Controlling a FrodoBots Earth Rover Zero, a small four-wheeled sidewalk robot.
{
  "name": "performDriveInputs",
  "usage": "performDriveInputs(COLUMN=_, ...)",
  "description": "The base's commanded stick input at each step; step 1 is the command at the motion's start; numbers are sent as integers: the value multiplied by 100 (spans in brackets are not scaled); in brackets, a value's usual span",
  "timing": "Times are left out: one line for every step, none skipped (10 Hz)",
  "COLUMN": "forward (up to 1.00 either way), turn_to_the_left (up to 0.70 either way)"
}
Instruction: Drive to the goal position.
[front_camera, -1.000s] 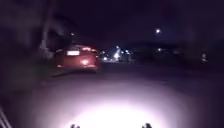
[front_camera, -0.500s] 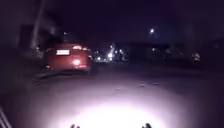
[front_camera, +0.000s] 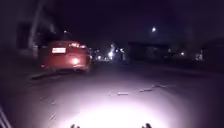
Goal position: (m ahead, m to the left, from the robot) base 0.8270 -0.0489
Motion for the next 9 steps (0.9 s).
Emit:
performDriveInputs(forward=70, turn_to_the_left=0)
performDriveInputs(forward=70, turn_to_the_left=0)
performDriveInputs(forward=70, turn_to_the_left=0)
performDriveInputs(forward=70, turn_to_the_left=0)
performDriveInputs(forward=70, turn_to_the_left=0)
performDriveInputs(forward=70, turn_to_the_left=0)
performDriveInputs(forward=70, turn_to_the_left=0)
performDriveInputs(forward=70, turn_to_the_left=0)
performDriveInputs(forward=70, turn_to_the_left=0)
